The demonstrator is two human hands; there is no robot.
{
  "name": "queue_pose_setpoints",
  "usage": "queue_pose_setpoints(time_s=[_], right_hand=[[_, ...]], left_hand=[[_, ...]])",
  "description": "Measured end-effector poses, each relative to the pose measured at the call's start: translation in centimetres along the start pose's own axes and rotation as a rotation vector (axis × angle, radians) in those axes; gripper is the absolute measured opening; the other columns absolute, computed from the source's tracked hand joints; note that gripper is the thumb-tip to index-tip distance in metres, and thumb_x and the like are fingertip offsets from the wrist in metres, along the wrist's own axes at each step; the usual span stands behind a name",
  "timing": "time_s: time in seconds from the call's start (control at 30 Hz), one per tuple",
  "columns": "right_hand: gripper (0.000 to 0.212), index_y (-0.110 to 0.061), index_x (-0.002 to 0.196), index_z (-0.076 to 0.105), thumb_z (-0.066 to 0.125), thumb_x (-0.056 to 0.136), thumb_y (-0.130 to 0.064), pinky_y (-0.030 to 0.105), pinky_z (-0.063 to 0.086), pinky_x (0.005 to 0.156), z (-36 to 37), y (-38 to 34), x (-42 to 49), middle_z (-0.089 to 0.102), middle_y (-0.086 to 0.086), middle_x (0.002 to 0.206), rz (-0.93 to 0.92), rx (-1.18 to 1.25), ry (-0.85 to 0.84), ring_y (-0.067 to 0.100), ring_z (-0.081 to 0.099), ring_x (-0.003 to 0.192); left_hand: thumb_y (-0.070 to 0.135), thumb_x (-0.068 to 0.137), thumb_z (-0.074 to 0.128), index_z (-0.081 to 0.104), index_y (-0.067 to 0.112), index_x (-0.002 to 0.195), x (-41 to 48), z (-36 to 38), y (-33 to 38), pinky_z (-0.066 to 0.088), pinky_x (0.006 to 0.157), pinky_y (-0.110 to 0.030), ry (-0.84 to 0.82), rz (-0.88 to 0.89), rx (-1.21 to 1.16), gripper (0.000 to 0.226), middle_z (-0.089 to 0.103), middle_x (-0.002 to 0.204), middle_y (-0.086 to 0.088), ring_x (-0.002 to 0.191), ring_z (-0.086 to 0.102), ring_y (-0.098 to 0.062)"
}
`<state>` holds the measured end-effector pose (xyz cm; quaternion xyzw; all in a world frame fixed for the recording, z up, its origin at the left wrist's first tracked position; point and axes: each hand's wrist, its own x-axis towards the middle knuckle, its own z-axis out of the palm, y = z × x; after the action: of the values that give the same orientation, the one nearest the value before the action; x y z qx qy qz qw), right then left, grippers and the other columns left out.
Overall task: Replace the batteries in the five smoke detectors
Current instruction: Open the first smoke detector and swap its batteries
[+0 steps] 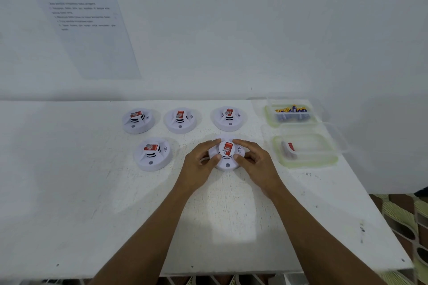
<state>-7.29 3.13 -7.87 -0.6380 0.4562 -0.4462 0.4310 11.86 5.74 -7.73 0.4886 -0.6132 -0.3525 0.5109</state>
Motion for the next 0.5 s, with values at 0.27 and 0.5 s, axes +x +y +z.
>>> queue_pose_setpoints(time_s=[0.27, 0.5], right_hand=[[0.04, -0.016, 0.131, 0.061, 0.069, 0.091, -0.016, 0.042, 0.057, 0.093, 0.06, 0.17, 0.1, 0.063, 0.0, 0.129, -0.005, -0.02, 0.008, 0.015, 0.064, 0.114], [0.041, -0.015, 0.131, 0.061, 0.068, 0.091, -0.015, 0.043, 0.057, 0.094, 0.07, 0.23, 0.1, 0.063, 0.001, 0.128, -0.005, -0.012, 0.011, 0.016, 0.064, 0.114]], left_hand=[[0.017, 0.091, 0.065, 0.055, 0.031, 0.127, 0.26, 0.06, -0.6, 0.049, 0.085, -0.012, 0.023, 0.032, 0.085, 0.04, 0.054, 0.131, 0.0, 0.118, 0.054, -0.008], [0.016, 0.09, 0.065, 0.054, 0.03, 0.127, 0.17, 0.09, -0.31, 0.049, 0.084, -0.012, 0.016, 0.069, 0.067, 0.041, 0.058, 0.126, 0.004, 0.114, 0.055, 0.0]])
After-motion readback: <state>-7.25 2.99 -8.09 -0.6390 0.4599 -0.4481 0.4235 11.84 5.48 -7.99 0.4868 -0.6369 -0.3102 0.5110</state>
